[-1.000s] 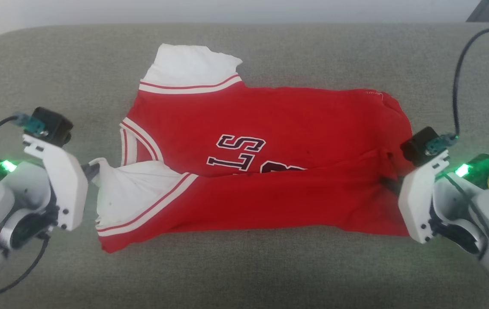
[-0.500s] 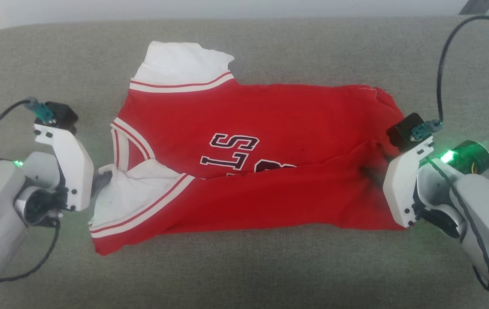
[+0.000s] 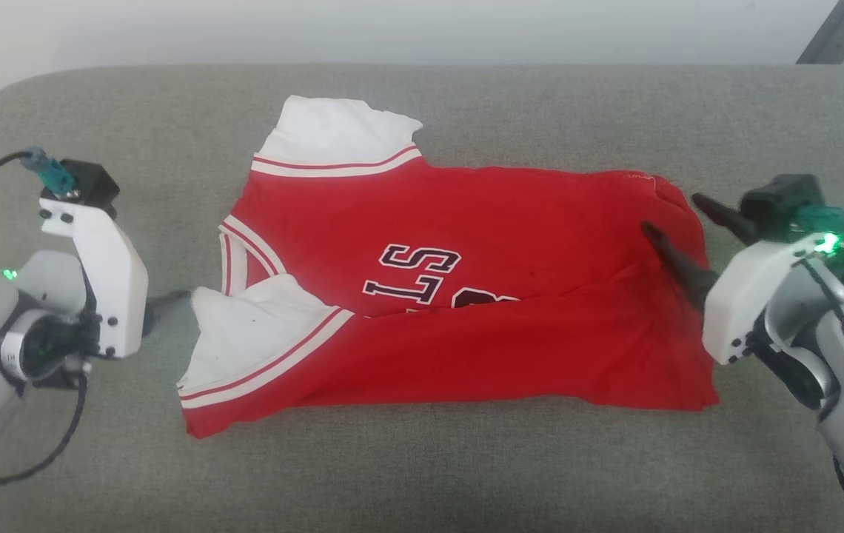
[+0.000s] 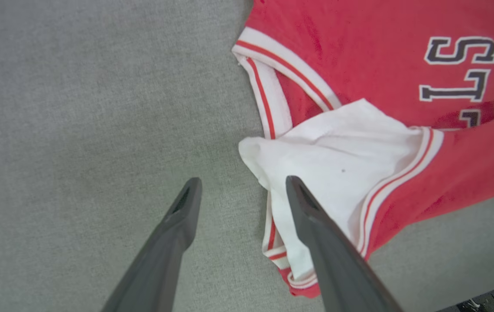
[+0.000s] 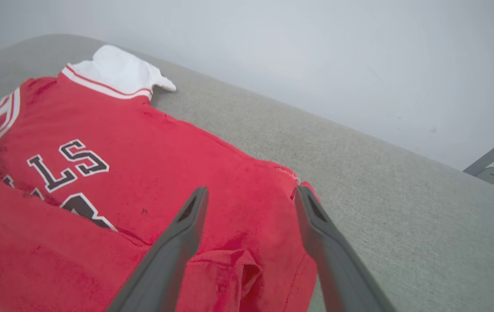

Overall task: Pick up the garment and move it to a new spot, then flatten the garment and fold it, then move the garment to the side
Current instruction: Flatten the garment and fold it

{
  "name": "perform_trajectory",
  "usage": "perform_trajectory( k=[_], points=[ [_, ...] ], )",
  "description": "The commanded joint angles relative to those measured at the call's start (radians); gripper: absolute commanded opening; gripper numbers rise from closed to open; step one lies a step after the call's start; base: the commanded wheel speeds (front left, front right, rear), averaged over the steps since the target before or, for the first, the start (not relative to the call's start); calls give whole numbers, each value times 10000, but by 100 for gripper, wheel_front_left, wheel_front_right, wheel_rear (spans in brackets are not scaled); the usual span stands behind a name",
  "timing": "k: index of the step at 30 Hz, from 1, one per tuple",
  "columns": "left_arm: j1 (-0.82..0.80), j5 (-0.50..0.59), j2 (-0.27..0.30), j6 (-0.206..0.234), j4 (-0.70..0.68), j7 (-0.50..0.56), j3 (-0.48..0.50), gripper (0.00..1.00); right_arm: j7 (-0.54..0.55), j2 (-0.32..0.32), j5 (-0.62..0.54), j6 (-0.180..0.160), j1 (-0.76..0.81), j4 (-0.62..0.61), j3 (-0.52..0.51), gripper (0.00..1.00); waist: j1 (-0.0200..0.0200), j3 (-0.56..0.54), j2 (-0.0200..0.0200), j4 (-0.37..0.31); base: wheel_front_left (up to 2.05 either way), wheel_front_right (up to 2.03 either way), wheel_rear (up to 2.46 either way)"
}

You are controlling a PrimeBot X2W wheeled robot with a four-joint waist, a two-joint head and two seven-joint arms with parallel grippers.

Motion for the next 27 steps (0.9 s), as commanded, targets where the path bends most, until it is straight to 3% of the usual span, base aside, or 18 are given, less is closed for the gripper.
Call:
perform_trajectory(
  k=[1,11,15,22,27],
  points=[
    [287,-111,170,276,-463,146,31,100,-335,175,-322,-15,328,-136,-477,100,0,-52,0,41,0,0,0],
    [1515,-1107,1165,2154,-3323,1147,201,100,-1788,1460,-2471,-17,1874,-2032,-3216,100,0,-126,0,69,0,0,0],
    [2051,-1436,1564,2779,-4210,1386,179,100,-1876,2206,-3113,-15,2533,-2913,-4151,100,0,-30,0,-38,0,0,0],
    [2541,-1285,1768,3041,-4577,1013,105,100,-1772,2909,-3785,-15,3274,-4097,-4943,100,0,334,0,-238,0,0,0],
    [2739,-980,1470,2821,-3751,344,34,100,-1655,3266,-4007,-15,3681,-4444,-5214,100,0,552,0,-408,0,0,0]
  ],
)
